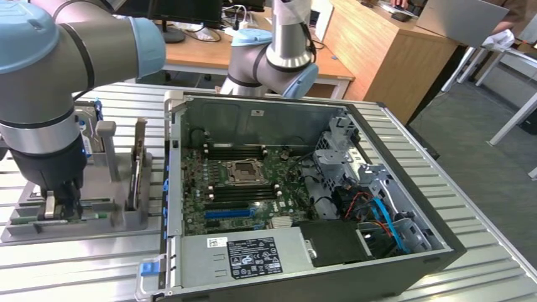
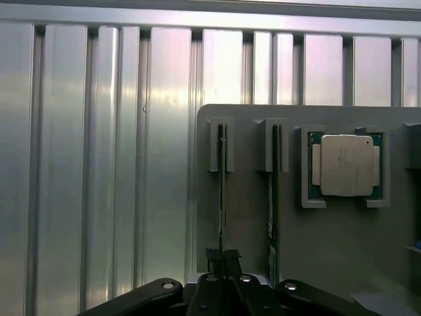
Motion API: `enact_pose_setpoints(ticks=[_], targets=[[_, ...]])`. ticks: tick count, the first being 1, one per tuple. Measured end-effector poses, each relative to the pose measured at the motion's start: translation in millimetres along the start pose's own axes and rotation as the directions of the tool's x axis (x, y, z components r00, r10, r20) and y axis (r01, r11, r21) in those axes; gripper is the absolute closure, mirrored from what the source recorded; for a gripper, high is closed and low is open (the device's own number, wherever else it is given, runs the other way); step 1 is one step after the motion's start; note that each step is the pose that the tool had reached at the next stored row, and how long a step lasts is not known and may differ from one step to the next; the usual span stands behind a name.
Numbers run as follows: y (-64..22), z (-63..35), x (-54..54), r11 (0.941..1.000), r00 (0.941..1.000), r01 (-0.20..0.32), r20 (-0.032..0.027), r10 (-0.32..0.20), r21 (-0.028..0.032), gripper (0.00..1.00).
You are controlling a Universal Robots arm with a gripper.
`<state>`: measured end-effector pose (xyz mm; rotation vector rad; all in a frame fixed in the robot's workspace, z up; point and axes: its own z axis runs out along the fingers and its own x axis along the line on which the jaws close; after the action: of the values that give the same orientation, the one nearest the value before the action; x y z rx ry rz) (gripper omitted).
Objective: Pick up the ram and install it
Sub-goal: 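Pick up the ram and move it above insertion slot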
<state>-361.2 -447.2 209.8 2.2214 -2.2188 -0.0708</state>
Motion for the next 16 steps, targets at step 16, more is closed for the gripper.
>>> enact_pose_setpoints(ticks=[16], targets=[[0.9, -37.2, -1.1, 1.0000, 1.0000, 0.000, -0.0010, 0.000, -0.0006, 0.89]])
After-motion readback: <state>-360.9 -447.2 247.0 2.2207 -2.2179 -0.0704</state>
